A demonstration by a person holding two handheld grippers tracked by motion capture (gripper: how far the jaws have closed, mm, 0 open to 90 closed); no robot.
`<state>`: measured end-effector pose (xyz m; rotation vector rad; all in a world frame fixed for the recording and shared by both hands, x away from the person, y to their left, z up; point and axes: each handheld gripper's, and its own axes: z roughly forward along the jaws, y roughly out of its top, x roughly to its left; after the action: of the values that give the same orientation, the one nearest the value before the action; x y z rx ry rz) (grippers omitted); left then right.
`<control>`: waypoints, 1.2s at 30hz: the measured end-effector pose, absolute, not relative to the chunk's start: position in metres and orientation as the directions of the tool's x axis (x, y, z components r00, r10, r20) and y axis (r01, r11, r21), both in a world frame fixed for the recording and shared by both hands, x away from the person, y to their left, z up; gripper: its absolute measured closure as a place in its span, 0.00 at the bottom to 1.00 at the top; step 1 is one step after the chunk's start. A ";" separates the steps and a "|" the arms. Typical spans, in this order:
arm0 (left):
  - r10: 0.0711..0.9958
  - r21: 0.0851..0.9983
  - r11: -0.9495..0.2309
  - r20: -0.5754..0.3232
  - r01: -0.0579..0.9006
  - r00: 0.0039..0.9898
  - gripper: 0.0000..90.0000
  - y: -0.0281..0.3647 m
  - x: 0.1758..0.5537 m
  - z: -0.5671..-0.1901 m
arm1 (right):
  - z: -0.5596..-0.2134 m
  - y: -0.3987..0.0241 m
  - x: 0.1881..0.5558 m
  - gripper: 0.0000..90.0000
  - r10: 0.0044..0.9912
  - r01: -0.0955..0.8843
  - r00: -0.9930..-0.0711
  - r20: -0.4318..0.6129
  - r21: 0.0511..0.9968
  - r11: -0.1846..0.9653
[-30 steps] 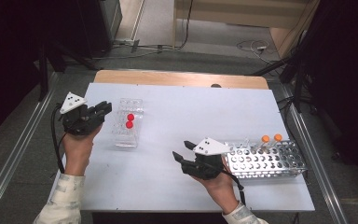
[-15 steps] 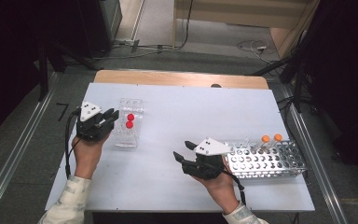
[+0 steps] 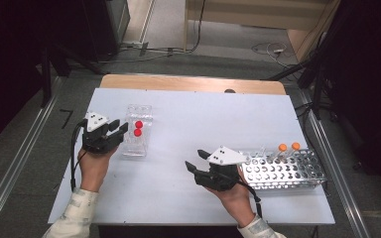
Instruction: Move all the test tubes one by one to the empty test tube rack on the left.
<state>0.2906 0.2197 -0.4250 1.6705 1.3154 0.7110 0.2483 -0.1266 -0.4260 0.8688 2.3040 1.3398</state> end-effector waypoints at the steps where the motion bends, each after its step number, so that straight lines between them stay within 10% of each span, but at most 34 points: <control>1: 0.955 0.885 -0.053 -0.090 0.462 0.282 0.66 0.221 0.290 -0.424 | -0.426 -0.128 0.248 0.47 0.656 0.340 -0.754 0.018 0.866 0.367; 13: 0.957 0.855 0.006 -0.155 0.518 0.246 0.23 0.228 0.288 -0.423 | -0.419 -0.165 0.245 0.32 0.680 0.362 -0.733 0.036 0.866 0.344; 36: 0.957 0.861 0.006 -0.152 0.508 0.247 0.20 0.226 0.287 -0.422 | -0.420 -0.272 0.239 0.33 0.842 0.416 -0.539 0.030 0.878 0.235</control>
<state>0.2868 0.2258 -0.4221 1.6334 1.3861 0.6362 0.2391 -0.2717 -0.4201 1.1509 2.0601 1.2482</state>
